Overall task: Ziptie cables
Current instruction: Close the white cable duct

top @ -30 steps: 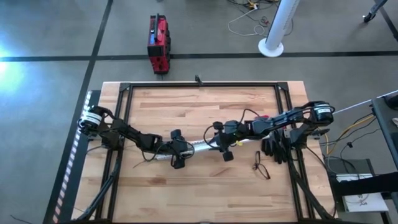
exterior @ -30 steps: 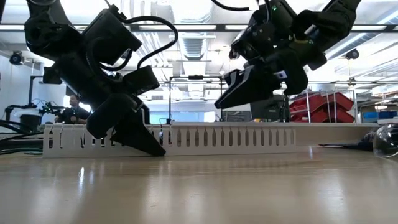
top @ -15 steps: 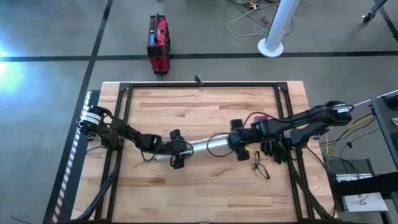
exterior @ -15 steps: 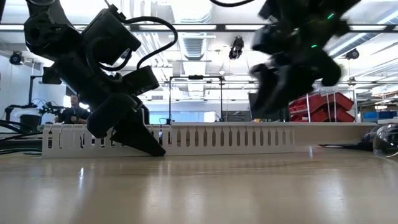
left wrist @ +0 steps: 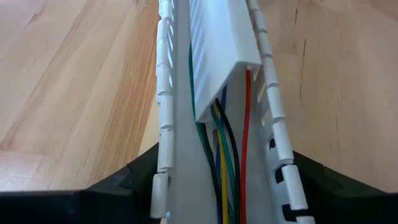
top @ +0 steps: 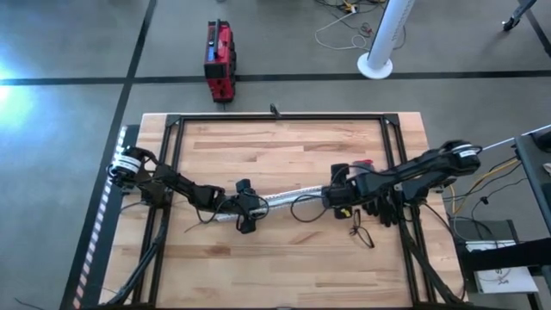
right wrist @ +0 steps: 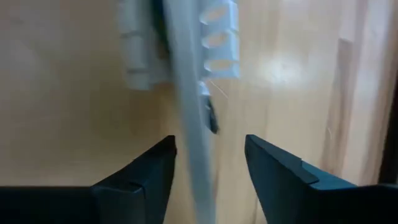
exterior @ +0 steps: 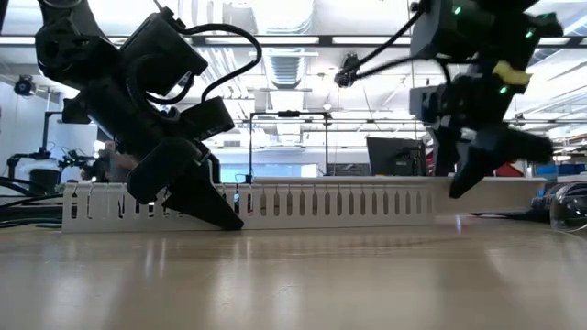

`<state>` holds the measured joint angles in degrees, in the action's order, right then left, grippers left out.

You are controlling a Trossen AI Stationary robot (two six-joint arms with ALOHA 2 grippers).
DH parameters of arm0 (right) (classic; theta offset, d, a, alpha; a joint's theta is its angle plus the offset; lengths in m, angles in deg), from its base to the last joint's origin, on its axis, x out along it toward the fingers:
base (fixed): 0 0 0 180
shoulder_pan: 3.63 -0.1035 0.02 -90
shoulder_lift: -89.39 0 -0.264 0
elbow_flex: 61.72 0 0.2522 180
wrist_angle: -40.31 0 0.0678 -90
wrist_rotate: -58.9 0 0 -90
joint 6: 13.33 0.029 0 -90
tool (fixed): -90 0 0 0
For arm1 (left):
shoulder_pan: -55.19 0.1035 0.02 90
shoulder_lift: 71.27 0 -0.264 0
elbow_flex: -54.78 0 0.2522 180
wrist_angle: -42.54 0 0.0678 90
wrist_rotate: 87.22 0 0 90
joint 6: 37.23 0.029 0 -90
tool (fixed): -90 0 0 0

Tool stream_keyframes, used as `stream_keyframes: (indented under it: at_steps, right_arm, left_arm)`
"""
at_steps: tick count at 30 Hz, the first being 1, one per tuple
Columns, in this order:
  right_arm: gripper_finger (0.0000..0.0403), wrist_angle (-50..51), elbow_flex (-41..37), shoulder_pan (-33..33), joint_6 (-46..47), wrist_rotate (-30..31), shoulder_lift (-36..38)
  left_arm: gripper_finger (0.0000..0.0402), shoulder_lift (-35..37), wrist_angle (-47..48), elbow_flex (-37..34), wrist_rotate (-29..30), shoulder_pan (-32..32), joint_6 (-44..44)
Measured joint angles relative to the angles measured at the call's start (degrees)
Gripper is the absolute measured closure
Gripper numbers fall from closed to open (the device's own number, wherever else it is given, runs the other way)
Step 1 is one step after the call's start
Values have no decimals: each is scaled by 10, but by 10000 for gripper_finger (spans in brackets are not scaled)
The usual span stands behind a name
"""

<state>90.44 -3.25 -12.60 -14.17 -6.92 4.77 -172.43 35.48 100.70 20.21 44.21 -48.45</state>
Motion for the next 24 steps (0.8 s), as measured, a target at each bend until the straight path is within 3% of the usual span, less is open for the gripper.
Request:
stream_keyframes:
  at_steps: [4, 10, 19, 21, 24]
  right_arm:
    - [275, -16, 0, 0, -3, -16, -15]
    - [385, -8, 0, -9, 0, 7, -5]
    - [396, 82, 61, -84, -5, 195, 63]
    - [396, 80, 74, -109, -21, 194, 66]
    - [397, 70, 81, -146, -38, 145, 58]
  left_arm:
    - [171, 3, 2, 0, 0, 0, -3]
    - [177, 7, 3, 0, 0, 0, -9]
    - [172, 9, 29, 0, 5, 3, -50]
    - [174, 11, 31, 0, 1, 9, -48]
    - [180, 15, 40, 0, 1, 23, -40]
